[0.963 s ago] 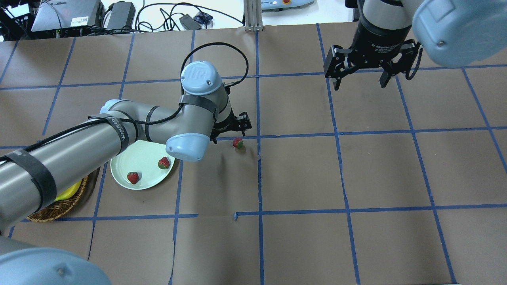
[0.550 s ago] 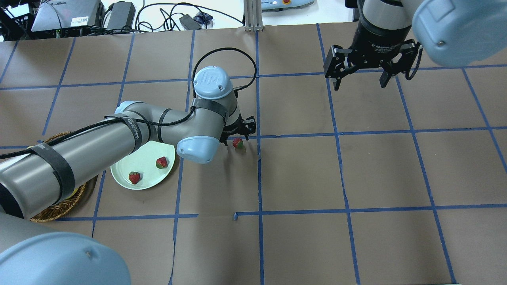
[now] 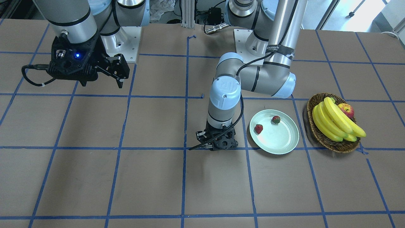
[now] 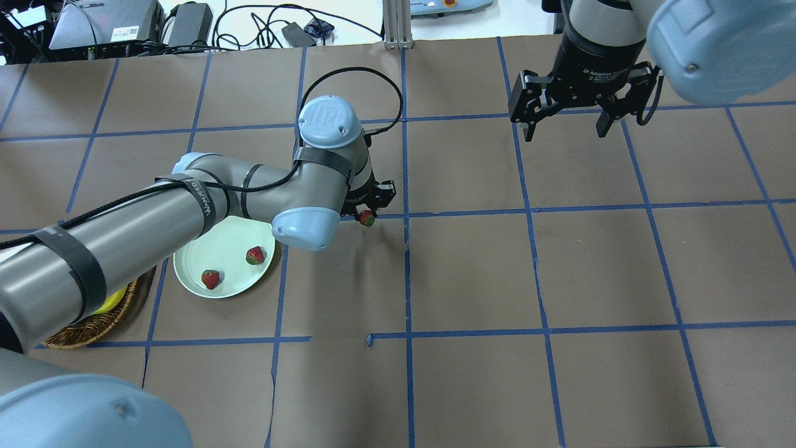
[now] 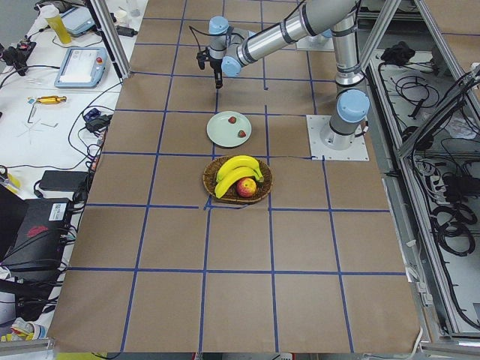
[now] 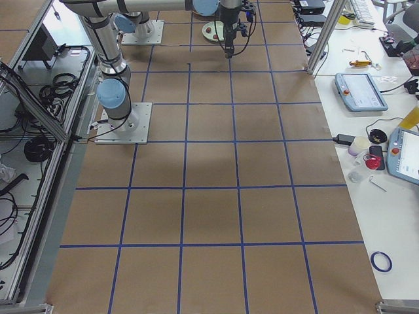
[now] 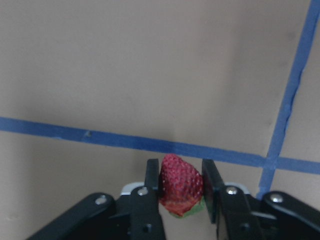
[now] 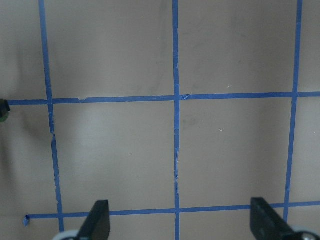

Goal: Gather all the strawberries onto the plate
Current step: 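Place the last strawberry on the plate and open the left gripper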

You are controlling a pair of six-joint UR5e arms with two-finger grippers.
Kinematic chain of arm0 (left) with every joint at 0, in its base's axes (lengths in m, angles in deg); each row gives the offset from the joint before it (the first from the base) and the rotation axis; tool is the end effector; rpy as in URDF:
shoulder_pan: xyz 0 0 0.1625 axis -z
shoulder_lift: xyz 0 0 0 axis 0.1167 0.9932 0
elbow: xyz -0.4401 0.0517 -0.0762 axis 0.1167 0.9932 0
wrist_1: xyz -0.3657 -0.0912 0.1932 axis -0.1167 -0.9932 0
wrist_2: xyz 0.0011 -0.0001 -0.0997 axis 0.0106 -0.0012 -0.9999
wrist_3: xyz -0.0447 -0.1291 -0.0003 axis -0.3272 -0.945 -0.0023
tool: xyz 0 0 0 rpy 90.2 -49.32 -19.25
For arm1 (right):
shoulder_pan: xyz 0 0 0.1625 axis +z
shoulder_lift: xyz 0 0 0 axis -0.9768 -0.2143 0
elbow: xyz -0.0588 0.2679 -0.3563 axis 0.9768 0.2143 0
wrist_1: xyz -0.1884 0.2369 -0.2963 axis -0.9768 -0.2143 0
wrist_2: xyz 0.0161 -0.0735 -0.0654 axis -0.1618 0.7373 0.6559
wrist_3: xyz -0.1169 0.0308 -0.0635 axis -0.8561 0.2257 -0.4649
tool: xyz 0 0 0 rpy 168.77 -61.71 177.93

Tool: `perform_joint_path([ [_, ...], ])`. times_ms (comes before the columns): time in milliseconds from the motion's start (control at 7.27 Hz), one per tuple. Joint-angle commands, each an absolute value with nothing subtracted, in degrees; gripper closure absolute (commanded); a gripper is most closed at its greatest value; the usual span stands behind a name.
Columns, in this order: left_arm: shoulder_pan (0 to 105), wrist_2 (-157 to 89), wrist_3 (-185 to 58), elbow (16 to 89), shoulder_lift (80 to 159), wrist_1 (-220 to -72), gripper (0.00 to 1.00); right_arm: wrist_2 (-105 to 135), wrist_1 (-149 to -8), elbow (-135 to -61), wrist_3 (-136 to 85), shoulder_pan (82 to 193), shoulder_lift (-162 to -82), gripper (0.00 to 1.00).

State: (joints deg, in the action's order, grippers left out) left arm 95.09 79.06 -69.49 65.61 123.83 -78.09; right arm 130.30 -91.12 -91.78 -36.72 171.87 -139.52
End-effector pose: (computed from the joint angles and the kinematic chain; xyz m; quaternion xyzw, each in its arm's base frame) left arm -0.2509 -0.5671 0.1936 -0.0786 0.9965 -0.0293 0.0047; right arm 0.1663 -0.5132 0.4768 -0.0075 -0.9998 0.0002 0.0200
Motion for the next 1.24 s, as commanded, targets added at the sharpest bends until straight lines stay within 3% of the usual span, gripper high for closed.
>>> perform_joint_path([
  [0,84.75,80.76,-53.04,66.81,119.63,-85.2,0.91,130.3,-91.1,-91.78,-36.72,171.84,-139.52,0.0],
  [413,75.76,86.2,-37.14,74.78,115.59,-86.91,0.85,130.3,-91.19,-91.78,-36.72,171.84,-139.52,0.0],
  [550,75.74,86.74,-37.9,76.21,115.05,-86.73,0.25,130.3,-91.19,-91.78,-36.72,171.93,-139.52,0.0],
  [688,76.78,86.05,-40.52,75.96,114.79,-86.81,0.0,130.3,-91.19,-91.78,-36.72,171.84,-139.52,0.0],
  [826,77.84,82.65,-45.33,74.65,113.74,-87.6,0.0,130.22,-91.1,-91.78,-36.72,171.84,-139.52,0.0],
  [1101,86.15,78.48,-48.17,64.94,111.54,-98.69,0.0,130.3,-91.01,-91.78,-36.72,171.93,-139.61,0.0],
])
